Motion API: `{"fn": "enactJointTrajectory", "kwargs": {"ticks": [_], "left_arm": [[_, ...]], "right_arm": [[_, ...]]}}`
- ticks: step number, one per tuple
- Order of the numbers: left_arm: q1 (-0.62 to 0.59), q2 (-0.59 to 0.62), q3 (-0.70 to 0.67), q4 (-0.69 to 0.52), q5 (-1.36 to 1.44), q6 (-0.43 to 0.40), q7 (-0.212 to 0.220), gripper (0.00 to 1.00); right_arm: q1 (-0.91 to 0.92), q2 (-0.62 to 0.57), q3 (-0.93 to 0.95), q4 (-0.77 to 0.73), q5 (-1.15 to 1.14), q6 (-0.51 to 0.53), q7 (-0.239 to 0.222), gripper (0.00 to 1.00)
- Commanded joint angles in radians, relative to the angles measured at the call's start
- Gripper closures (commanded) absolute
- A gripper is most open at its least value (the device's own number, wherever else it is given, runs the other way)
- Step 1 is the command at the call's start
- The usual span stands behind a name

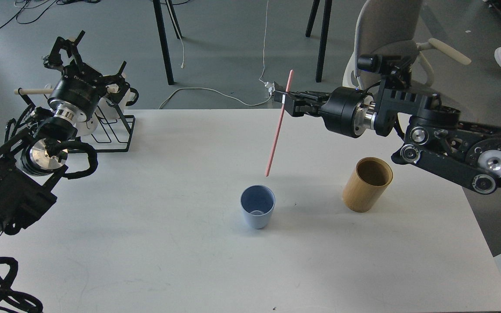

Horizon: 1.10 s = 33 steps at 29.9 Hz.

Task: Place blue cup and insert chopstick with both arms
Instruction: 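Carry the red stick over the blue cup and lower it in, then release the red stick and withdraw the right gripper upward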

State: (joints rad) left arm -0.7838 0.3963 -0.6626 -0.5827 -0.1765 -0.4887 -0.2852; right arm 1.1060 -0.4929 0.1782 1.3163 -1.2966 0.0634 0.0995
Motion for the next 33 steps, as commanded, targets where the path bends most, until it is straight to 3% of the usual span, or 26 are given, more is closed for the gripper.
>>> {"fn": "enactJointTrajectory", "kwargs": {"ticks": [1,18,22,29,33], "left_arm": [[0.0,0.001,0.0,-0.002,0.0,0.0,-0.002,0.01],[0.001,0.004,-0.005,-0.002,0.0,0.0,-0.002,0.01],[0.001,0.006,-0.005,0.0,0.0,0.0,-0.002,0.01],[0.001,0.007,-0.005,0.0,0.0,0.0,-0.002,0.01],[0.005,0.012,-0.005,-0.002,-0.001,0.0,-0.002,0.01]], "right_arm": [[-0.029,0.039,-0.02,-0.012,-0.01,-0.002,0.0,0.99],[-0.087,0.103,-0.079,-0.069,-0.021,-0.045,0.005,0.94],[-0.092,0.103,-0.079,-0.066,-0.02,-0.047,0.008,0.72],[-0.097,0.086,-0.075,-0.055,-0.016,-0.047,0.011,0.58],[-0.092,0.044,-0.027,-0.029,-0.003,-0.053,0.012,0.42]]}}
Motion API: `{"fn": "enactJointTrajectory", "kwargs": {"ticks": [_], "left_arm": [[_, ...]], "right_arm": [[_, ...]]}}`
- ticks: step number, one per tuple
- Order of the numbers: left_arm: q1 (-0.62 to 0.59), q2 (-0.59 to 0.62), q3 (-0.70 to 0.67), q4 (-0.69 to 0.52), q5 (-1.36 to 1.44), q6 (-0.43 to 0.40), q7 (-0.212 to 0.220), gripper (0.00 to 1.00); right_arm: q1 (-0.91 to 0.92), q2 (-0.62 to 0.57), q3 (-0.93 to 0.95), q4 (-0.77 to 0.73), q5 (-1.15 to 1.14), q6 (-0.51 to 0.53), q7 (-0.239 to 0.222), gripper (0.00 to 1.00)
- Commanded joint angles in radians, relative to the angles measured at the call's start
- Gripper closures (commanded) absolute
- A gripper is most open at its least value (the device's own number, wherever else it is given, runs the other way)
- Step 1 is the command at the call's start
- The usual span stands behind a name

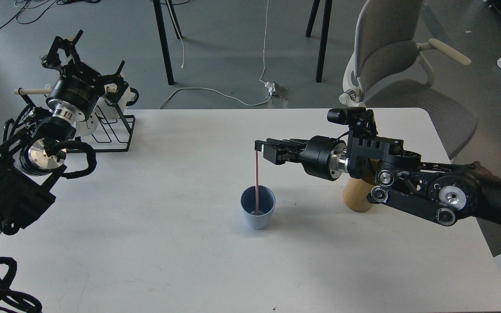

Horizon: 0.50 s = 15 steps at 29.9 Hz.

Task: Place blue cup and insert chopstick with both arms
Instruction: 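Release the red stick and withdraw the right gripper upward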

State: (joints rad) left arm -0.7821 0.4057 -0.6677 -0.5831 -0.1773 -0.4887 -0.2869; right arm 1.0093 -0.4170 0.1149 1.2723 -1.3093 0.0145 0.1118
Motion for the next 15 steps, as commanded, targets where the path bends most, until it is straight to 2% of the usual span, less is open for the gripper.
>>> {"fn": "enactJointTrajectory", "kwargs": {"ticks": [1,2,4,10,12,15], "left_arm": [[0.004,0.004,-0.001,0.0,-0.001,0.0,0.0,0.01],[0.006,0.005,-0.001,-0.001,-0.001,0.0,0.0,0.01],[0.007,0.005,0.0,-0.001,-0.001,0.0,0.0,0.01],[0.009,-0.002,0.005,0.0,-0.001,0.0,0.0,0.01],[0.009,-0.005,0.008,-0.001,0.001,0.0,0.0,0.01],[0.007,-0.005,0.008,0.0,0.001,0.0,0.0,0.01]], "right_arm": [[0.003,-0.049,0.079,0.016,0.013,-0.004,0.002,0.35],[0.002,-0.061,0.129,0.015,0.016,-0.002,0.002,0.27],[-0.002,-0.078,0.239,0.01,0.025,0.004,0.0,0.04],[-0.029,-0.083,0.466,-0.06,0.332,0.01,0.003,0.01],[-0.035,-0.085,0.509,-0.096,0.45,0.01,0.022,0.01],[-0.048,-0.1,0.561,-0.165,0.614,0.016,0.083,0.01]]}}
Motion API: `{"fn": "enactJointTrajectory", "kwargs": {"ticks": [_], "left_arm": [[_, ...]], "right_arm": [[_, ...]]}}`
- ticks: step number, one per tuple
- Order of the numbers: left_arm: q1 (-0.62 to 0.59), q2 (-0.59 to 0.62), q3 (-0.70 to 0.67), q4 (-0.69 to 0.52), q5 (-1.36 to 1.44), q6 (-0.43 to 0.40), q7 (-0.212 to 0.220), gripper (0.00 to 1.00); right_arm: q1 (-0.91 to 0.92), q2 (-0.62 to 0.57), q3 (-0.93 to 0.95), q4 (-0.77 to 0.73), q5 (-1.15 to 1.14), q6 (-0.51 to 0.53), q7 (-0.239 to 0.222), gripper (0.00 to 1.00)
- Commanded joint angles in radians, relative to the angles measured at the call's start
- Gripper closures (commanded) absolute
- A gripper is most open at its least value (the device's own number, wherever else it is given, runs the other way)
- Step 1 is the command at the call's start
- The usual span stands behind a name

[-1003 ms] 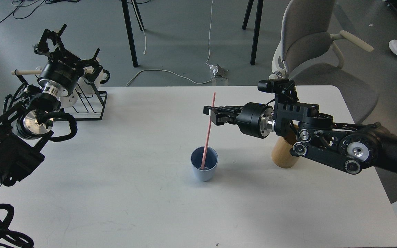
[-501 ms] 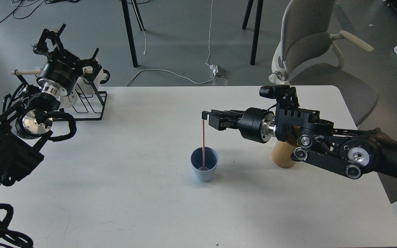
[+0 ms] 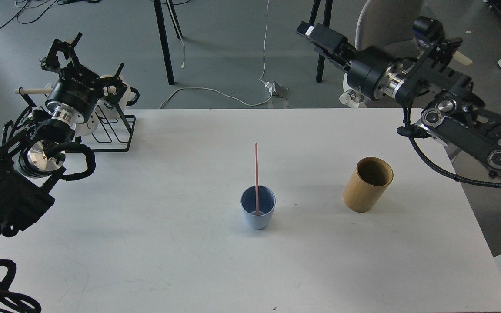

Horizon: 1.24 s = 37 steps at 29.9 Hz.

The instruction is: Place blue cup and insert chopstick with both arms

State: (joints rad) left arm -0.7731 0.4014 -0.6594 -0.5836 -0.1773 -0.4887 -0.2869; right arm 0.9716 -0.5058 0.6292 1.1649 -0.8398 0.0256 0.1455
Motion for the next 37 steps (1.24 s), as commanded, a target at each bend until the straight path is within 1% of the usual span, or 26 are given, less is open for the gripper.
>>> {"fn": "enactJointTrajectory", "kwargs": {"ticks": [1,3,7,13,17,20,23,26,31,33,36,37], "left_arm": [[-0.002,0.0,-0.005,0.001,0.001,0.0,0.0,0.01],[-0.003,0.002,-0.009,0.001,-0.001,0.0,0.0,0.01],[-0.006,0.001,-0.005,0.001,0.001,0.0,0.0,0.01],[-0.008,-0.004,-0.005,0.001,-0.001,0.0,0.0,0.01],[-0.008,-0.003,-0.012,0.001,-0.002,0.0,0.0,0.01],[-0.008,-0.001,-0.015,0.002,-0.005,0.0,-0.001,0.01],[-0.008,-0.001,-0.031,0.002,-0.005,0.0,-0.001,0.01],[-0.009,-0.003,-0.034,0.004,-0.007,0.0,-0.001,0.01],[-0.011,-0.004,-0.035,0.004,-0.008,0.0,-0.001,0.01],[-0.009,-0.004,-0.045,0.007,-0.008,0.0,-0.001,0.01],[-0.011,-0.006,-0.055,0.036,-0.008,0.0,-0.001,0.01],[-0.011,-0.007,-0.055,0.042,-0.008,0.0,0.0,0.01]], "right_arm": [[-0.017,-0.011,0.061,-0.079,0.21,0.005,0.069,0.01],[-0.039,-0.013,0.076,-0.106,0.342,0.007,0.089,0.01],[-0.079,-0.023,0.138,-0.132,0.572,0.008,0.091,0.01],[-0.108,-0.013,0.197,-0.201,0.695,0.094,0.089,0.01],[-0.137,0.004,0.236,-0.234,0.882,0.114,0.085,0.01],[-0.162,0.009,0.237,-0.234,0.975,0.164,0.085,0.01],[-0.191,0.035,0.239,-0.246,1.015,0.218,0.089,0.01],[-0.197,0.09,0.251,-0.324,1.025,0.249,0.085,0.01],[-0.197,0.17,0.312,-0.451,1.025,0.269,0.082,0.01],[-0.197,0.182,0.334,-0.464,1.025,0.283,0.082,0.01],[-0.198,0.184,0.325,-0.464,1.024,0.339,0.082,0.01],[-0.2,0.184,0.325,-0.464,1.024,0.344,0.083,0.01]]}}
